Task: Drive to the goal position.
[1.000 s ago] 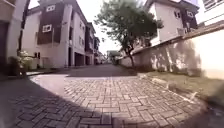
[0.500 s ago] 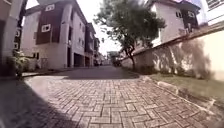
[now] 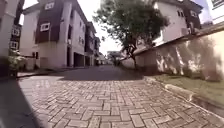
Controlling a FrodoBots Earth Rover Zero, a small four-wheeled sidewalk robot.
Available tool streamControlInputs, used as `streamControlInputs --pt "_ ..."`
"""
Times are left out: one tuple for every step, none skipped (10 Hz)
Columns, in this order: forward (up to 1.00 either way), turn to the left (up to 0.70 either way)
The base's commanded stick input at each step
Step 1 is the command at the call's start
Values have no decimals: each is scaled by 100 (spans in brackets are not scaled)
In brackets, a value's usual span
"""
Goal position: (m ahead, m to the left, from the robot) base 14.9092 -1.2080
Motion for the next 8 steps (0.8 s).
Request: streamControlInputs --pt "69 3" --pt "69 3" --pt "69 3" --pt "69 3" --pt "69 3" --pt "69 3" --pt "69 3" --pt "69 3"
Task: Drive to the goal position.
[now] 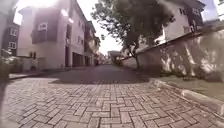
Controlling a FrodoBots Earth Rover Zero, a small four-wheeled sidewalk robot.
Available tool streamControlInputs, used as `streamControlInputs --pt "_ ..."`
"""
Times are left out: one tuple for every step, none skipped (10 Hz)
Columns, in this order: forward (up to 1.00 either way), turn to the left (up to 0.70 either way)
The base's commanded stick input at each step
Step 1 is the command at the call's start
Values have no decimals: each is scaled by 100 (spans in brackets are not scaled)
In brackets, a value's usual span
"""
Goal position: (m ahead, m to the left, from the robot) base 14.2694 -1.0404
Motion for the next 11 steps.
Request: streamControlInputs --pt "69 3" --pt "69 3" --pt "69 3" --pt "69 3" --pt "69 3" --pt "69 3" --pt "69 3" --pt "69 3" --pt "69 3" --pt "69 3" --pt "69 3"
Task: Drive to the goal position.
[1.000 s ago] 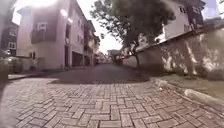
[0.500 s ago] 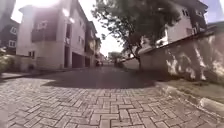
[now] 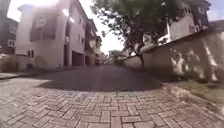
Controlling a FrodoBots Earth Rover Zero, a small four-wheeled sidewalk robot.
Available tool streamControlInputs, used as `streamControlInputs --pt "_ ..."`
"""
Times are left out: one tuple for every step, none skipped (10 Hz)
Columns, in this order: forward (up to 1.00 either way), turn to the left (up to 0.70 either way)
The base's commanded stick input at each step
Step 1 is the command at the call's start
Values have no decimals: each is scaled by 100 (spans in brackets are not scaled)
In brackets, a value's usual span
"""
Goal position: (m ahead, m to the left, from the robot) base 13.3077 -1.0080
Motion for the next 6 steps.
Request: streamControlInputs --pt "69 3" --pt "69 3" --pt "69 3" --pt "69 3" --pt "69 3" --pt "69 3"
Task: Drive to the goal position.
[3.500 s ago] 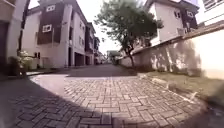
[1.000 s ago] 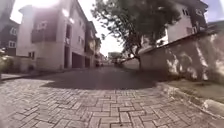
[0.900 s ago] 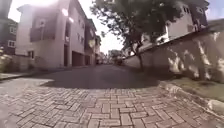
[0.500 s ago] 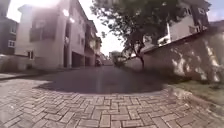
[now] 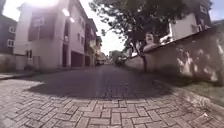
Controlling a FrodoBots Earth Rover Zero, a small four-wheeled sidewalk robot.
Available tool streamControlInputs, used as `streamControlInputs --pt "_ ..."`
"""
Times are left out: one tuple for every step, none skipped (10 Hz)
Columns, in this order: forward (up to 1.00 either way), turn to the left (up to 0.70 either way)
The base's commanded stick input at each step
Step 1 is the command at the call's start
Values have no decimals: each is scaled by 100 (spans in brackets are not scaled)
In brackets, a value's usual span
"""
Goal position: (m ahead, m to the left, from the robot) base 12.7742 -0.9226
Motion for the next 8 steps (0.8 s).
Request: streamControlInputs --pt "69 3" --pt "69 3" --pt "69 3" --pt "69 3" --pt "69 3" --pt "69 3" --pt "69 3" --pt "69 3"
